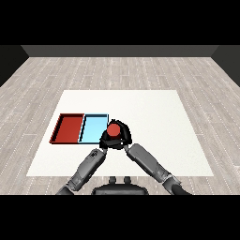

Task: Pick the red can and put it in the red box

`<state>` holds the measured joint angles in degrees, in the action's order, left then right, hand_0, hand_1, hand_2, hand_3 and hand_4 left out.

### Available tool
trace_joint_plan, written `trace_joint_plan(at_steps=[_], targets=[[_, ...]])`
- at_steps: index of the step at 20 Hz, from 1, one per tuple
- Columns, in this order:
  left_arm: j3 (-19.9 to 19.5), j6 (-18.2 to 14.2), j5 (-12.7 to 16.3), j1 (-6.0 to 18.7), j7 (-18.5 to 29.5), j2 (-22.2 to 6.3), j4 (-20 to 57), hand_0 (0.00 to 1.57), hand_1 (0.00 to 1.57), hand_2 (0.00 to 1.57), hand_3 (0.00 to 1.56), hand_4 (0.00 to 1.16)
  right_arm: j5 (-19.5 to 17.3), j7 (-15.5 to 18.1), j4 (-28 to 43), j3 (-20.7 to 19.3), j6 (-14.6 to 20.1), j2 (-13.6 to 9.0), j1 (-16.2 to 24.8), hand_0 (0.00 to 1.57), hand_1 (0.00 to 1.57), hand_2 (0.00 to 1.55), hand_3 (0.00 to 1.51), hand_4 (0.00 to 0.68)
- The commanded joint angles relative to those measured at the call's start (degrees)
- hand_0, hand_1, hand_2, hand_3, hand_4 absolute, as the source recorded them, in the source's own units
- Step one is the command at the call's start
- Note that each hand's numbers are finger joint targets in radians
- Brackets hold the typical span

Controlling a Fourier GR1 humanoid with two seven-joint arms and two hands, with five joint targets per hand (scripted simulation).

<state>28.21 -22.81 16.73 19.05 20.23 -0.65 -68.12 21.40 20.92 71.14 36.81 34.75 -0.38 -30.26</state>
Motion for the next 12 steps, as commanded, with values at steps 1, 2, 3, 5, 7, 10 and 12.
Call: trace_joint_plan(at_steps=[1, 2, 3, 5, 7, 10, 12], targets=[[-3.15, -4.86, 3.57, 2.08, -2.35, 0.62, 0.57, 1.33, 1.33, 1.41, 1.36, 0.95, -0.90, -5.18, 0.22, -3.05, 0.26, 0.36, -4.20, 1.41, 1.41, 1.45, 1.37, 0.627], [2.02, -9.21, 5.79, 2.38, -1.00, 0.62, 2.24, 1.57, 1.57, 1.56, 1.49, 0.99, 0.83, -0.49, 1.15, 2.21, 2.02, 0.36, 1.05, 1.48, 1.48, 1.45, 1.37, 0.632], [0.72, -10.05, 4.05, 6.07, -5.73, 0.62, 2.56, 1.57, 1.57, 1.53, 1.43, 0.92, 0.66, -2.40, 2.33, 1.41, 2.23, 0.36, -0.36, 1.47, 1.47, 1.45, 1.37, 0.628], [3.00, -12.61, 1.70, 3.50, -7.03, 0.61, -0.38, 1.53, 1.53, 1.47, 1.37, 0.86, 2.74, -0.83, -1.73, -0.23, -0.58, 0.35, -2.64, 1.52, 1.52, 1.46, 1.38, 0.623], [3.67, -13.54, 0.96, 1.69, -3.89, 0.60, 0.87, 1.52, 1.52, 1.49, 1.40, 0.86, 1.11, -1.14, 2.58, 2.70, 1.29, 0.34, 0.83, 1.55, 1.55, 1.46, 1.38, 0.605], [-1.57, -8.52, 0.77, 1.44, 0.87, 0.58, 3.13, 1.57, 1.57, 1.51, 1.41, 1.00, 3.51, 1.29, -1.37, 1.50, 0.60, 0.33, -2.42, 1.46, 1.46, 1.45, 1.38, 0.607], [0.89, -15.21, -2.34, 1.65, -5.70, 0.60, -4.79, 1.57, 1.57, 1.51, 1.40, 1.02, 3.50, 1.23, -1.53, 0.36, -0.53, 0.34, -1.99, 1.45, 1.45, 1.44, 1.38, 0.615]])
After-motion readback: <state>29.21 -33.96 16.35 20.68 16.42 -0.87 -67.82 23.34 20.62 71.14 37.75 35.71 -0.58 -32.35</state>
